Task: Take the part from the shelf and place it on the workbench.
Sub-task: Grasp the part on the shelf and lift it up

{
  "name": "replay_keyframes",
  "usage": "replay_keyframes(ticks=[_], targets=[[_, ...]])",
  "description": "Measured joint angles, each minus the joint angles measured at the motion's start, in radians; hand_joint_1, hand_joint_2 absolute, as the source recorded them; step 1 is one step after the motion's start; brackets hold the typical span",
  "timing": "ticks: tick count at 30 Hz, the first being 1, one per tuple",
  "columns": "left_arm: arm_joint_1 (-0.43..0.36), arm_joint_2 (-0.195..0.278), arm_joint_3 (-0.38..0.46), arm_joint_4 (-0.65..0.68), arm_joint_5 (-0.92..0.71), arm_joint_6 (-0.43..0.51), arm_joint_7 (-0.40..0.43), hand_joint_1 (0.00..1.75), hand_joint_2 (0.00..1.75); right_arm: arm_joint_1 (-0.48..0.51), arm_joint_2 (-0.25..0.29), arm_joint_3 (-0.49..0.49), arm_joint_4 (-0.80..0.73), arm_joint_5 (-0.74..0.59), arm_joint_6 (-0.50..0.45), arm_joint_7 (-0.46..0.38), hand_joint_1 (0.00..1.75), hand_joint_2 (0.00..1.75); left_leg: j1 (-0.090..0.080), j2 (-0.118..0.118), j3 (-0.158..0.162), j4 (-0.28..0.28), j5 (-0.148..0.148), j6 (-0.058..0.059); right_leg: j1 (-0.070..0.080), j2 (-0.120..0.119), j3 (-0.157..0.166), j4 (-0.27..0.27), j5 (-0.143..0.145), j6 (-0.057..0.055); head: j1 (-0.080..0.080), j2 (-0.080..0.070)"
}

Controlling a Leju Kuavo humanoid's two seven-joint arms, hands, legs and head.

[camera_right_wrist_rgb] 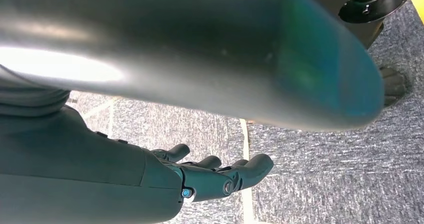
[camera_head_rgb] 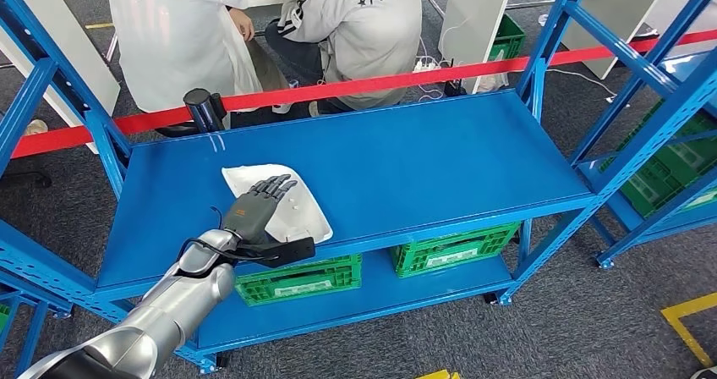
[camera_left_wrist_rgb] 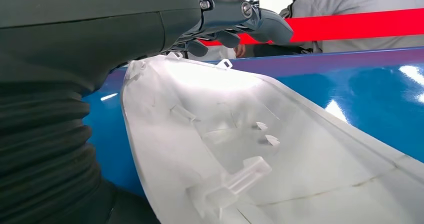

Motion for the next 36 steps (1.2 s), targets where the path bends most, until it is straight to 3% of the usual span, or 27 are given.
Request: replay_keyframes(ticks=[36], targets=[[0.006,0.0,0.009,0.0,0.013,0.029,-0.022,0.0,1.75,0.0,0.0,-0.008,0.0,0.008,-0.011,-0.01,0.0,0.0,0.0,0.0,-0.001,0.0,0.0,0.0,0.0,0.0,-0.001,0.0,0.0,0.0,0.0,0.0]])
